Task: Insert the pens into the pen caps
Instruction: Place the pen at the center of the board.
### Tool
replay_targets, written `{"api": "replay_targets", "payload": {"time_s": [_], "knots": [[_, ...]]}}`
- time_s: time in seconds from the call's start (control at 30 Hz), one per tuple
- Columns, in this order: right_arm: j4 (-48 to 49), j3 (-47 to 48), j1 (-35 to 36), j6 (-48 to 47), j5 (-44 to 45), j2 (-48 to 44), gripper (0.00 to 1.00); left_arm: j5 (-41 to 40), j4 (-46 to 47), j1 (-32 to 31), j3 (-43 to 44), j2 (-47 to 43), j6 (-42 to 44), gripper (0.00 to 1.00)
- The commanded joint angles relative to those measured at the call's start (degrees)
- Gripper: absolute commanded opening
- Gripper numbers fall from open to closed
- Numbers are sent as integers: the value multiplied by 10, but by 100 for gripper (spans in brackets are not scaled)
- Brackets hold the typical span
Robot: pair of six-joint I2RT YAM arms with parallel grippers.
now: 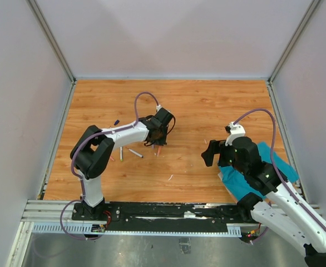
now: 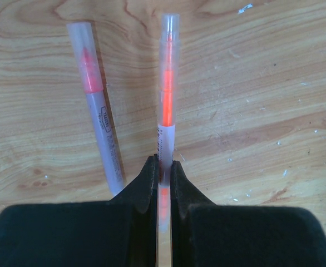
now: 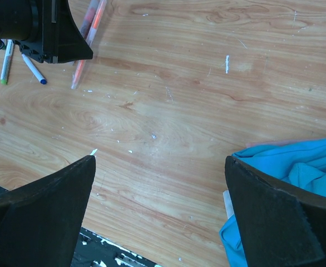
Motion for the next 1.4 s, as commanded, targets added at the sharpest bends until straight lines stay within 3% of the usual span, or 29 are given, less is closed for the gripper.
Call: {"api": "replay_targets", "payload": {"time_s": [0.0,0.2,0.83,1.37], "knots": [[-6,3,-7,6,6,2,99,13,-7,8,22,12,-7,0],[-2,-3,-7,4,-2,3,99,10,-8,10,31,28,-5,1],[-8,-4,-7,-1,-4,-1,98,-1,4,22,41,61,-27,20],[-18,6,-6,-4,-3,-3,99,12,16,25,47,20,-18,27]]}}
